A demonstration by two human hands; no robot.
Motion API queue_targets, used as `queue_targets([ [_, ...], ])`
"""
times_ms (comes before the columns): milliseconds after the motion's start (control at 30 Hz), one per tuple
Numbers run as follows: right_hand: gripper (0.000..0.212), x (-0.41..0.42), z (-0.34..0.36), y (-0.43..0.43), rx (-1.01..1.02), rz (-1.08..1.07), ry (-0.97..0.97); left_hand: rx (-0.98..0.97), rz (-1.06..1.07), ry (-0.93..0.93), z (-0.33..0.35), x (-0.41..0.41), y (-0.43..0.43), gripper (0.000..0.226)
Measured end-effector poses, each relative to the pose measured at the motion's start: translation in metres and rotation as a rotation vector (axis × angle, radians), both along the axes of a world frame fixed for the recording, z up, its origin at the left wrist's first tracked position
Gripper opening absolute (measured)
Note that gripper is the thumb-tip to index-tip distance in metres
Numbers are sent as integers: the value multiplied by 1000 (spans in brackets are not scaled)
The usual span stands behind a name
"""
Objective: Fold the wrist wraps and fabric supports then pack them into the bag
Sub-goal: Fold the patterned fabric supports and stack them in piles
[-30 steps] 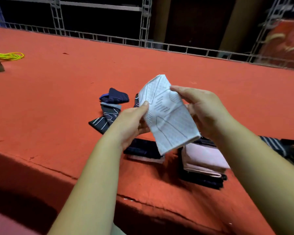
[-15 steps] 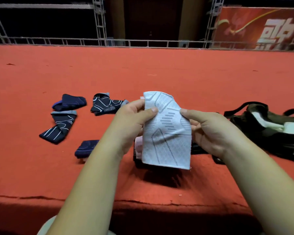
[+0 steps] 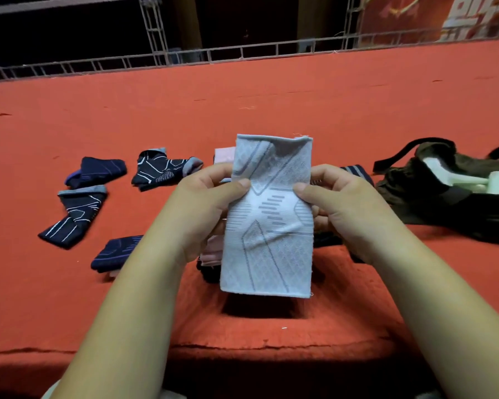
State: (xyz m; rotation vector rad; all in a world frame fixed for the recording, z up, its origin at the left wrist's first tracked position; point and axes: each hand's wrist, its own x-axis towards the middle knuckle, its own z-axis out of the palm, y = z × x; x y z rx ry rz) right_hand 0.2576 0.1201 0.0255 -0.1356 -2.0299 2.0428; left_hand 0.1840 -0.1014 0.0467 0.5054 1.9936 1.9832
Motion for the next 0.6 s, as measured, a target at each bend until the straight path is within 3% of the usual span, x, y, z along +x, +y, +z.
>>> queue_targets([
  [267,27,-1,-3,4,-251,123,-6,42,-61,-83,5,-3,2,24],
  [467,45,3,3,6,-316,103,7,116,-109,-160,10,4,2,25],
  [600,35,6,7,2,-316,98,52,167,-90,-204,12,4,-1,36],
])
